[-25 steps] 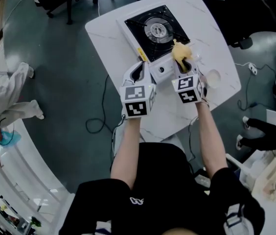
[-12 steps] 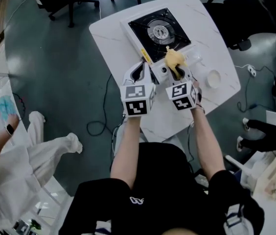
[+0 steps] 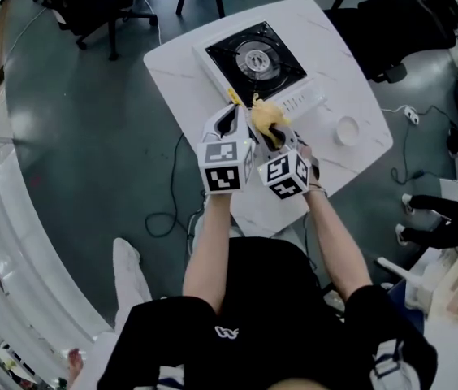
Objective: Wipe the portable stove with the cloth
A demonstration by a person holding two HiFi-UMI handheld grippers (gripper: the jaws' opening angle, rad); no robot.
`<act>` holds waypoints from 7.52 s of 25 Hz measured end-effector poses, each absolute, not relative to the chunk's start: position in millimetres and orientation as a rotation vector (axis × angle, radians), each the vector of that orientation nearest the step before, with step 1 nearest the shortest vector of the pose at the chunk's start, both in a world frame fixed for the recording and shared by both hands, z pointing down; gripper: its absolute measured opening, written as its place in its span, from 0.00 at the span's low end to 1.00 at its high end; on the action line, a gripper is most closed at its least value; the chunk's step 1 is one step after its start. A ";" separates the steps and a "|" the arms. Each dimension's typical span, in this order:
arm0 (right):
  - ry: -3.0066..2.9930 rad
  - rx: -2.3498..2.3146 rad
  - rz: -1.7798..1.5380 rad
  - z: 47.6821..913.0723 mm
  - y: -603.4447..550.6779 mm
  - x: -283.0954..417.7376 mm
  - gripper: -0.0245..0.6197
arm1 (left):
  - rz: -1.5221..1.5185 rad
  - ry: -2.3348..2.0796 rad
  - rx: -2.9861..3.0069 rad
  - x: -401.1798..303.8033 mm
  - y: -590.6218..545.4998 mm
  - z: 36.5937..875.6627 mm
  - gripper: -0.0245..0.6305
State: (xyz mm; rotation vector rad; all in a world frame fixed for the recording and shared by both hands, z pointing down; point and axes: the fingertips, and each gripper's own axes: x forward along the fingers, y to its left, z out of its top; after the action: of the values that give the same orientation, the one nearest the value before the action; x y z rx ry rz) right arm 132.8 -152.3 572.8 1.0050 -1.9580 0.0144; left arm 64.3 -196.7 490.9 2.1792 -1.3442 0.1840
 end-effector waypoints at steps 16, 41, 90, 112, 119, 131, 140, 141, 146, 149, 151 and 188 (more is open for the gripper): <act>-2.250 1.260 0.292 494.6 -203.5 214.5 0.10 | 0.189 -1.366 2.164 62.4 -195.5 492.4 0.03; -1.779 0.946 -0.098 574.2 -253.5 170.2 0.08 | 0.254 -1.382 2.144 21.7 -174.1 504.4 0.03; -1.746 1.270 0.172 570.2 -271.5 68.9 0.10 | 0.384 -1.107 2.186 -25.6 -258.8 564.9 0.03; -1.775 1.211 0.121 577.5 -336.7 14.7 0.08 | 0.356 -0.988 2.255 -73.6 -335.1 541.8 0.03; -1.873 1.167 0.131 575.7 -351.6 -8.2 0.10 | 0.345 -1.047 2.232 -86.2 -344.6 533.8 0.03; -2.184 1.379 0.098 482.8 -421.9 -3.5 0.10 | 0.418 -1.112 2.206 -80.5 -360.8 541.4 0.03; -2.130 1.009 -0.049 532.9 -424.1 4.7 0.10 | 0.489 -1.020 2.245 -36.9 -353.7 551.6 0.03; -2.105 0.977 -0.063 543.6 -424.1 4.2 0.10 | 0.495 -1.020 2.245 -35.1 -354.3 552.9 0.03; -2.084 1.006 0.012 559.8 -427.4 16.0 0.10 | 0.521 -1.021 2.249 -26.9 -354.6 557.4 0.03; -2.035 1.104 0.076 558.5 -435.1 32.4 0.10 | 0.530 -1.019 2.247 -26.2 -356.7 559.1 0.03; -1.933 1.148 0.059 562.3 -439.3 54.7 0.10 | 0.534 -1.014 2.248 -24.3 -357.6 560.7 0.03; -1.763 1.454 0.168 547.8 -447.1 227.6 0.10 | 0.796 -0.920 2.607 48.5 -341.7 514.4 0.03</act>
State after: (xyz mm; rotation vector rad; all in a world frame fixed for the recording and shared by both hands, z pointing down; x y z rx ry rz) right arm 227.6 -447.1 547.8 1.4544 -1.7626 0.1679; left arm 48.5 -341.7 514.4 2.6071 -0.9200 0.7962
